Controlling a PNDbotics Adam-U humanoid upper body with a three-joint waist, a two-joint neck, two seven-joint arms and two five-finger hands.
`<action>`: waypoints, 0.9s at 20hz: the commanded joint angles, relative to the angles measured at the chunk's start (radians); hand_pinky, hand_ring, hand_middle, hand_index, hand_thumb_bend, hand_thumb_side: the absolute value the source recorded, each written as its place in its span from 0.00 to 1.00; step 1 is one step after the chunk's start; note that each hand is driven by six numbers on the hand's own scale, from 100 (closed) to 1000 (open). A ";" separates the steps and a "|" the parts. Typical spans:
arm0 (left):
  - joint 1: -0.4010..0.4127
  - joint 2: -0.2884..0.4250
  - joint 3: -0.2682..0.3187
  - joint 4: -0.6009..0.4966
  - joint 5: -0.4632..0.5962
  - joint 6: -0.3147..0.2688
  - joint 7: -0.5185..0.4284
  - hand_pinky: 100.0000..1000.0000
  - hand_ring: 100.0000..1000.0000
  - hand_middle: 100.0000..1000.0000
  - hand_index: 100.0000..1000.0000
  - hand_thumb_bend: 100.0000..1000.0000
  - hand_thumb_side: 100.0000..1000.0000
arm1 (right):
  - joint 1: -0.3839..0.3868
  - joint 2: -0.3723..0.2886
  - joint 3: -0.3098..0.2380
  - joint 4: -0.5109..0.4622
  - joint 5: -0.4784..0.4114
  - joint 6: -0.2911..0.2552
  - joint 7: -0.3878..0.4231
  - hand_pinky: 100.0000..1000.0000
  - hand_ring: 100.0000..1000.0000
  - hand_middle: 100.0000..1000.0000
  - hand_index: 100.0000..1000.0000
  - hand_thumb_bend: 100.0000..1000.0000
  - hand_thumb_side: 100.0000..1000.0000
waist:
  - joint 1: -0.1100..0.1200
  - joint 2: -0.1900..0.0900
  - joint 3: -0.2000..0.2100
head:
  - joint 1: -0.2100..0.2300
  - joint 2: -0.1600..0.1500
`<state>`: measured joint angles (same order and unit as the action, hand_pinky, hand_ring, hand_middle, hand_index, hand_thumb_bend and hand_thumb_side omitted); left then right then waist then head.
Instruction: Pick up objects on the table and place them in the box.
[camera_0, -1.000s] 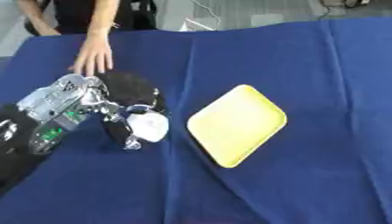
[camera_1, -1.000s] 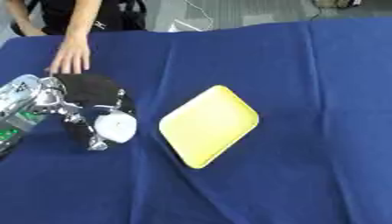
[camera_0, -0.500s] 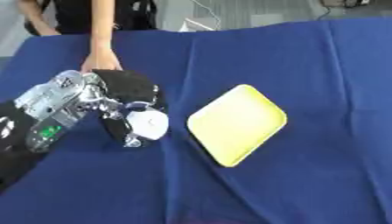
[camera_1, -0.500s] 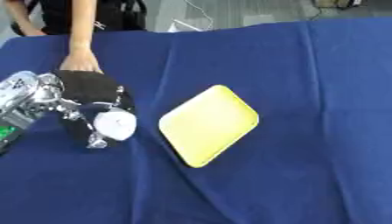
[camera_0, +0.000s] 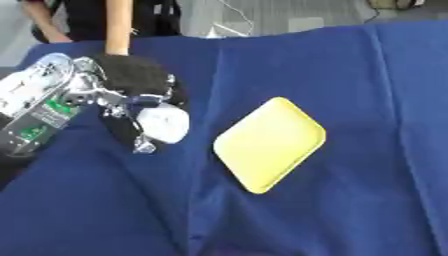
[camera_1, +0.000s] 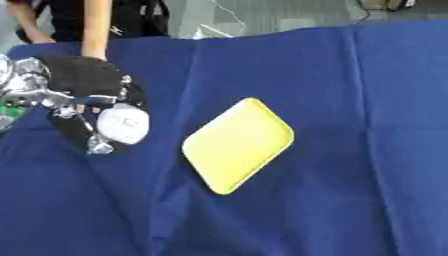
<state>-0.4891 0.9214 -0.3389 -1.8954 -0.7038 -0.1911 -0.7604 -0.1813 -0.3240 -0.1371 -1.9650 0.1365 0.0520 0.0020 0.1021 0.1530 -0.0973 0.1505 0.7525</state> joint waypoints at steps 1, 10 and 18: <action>-0.020 0.035 0.015 -0.016 0.006 0.000 -0.007 0.65 0.43 0.47 0.76 0.28 0.18 | -0.004 -0.025 -0.007 -0.014 0.003 0.001 0.002 0.75 0.77 0.81 0.95 0.00 0.91 | -0.003 -0.015 -0.001 | -0.012 -0.013; -0.031 0.030 0.014 -0.019 0.009 0.003 -0.008 0.65 0.43 0.47 0.76 0.28 0.18 | -0.004 -0.025 -0.007 -0.014 0.003 0.001 0.003 0.75 0.77 0.81 0.95 0.00 0.91 | -0.003 -0.015 -0.001 | -0.013 -0.014; -0.151 -0.044 -0.013 -0.021 0.028 -0.011 -0.031 0.65 0.42 0.47 0.76 0.26 0.17 | -0.002 -0.024 -0.005 -0.012 0.003 0.001 0.005 0.75 0.77 0.81 0.95 0.00 0.91 | -0.004 -0.018 -0.004 | -0.009 -0.015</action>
<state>-0.6204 0.8750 -0.3558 -1.9070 -0.6835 -0.1987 -0.7837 -0.1812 -0.3240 -0.1367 -1.9649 0.1365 0.0532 0.0042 0.1025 0.1514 -0.1004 0.1504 0.7516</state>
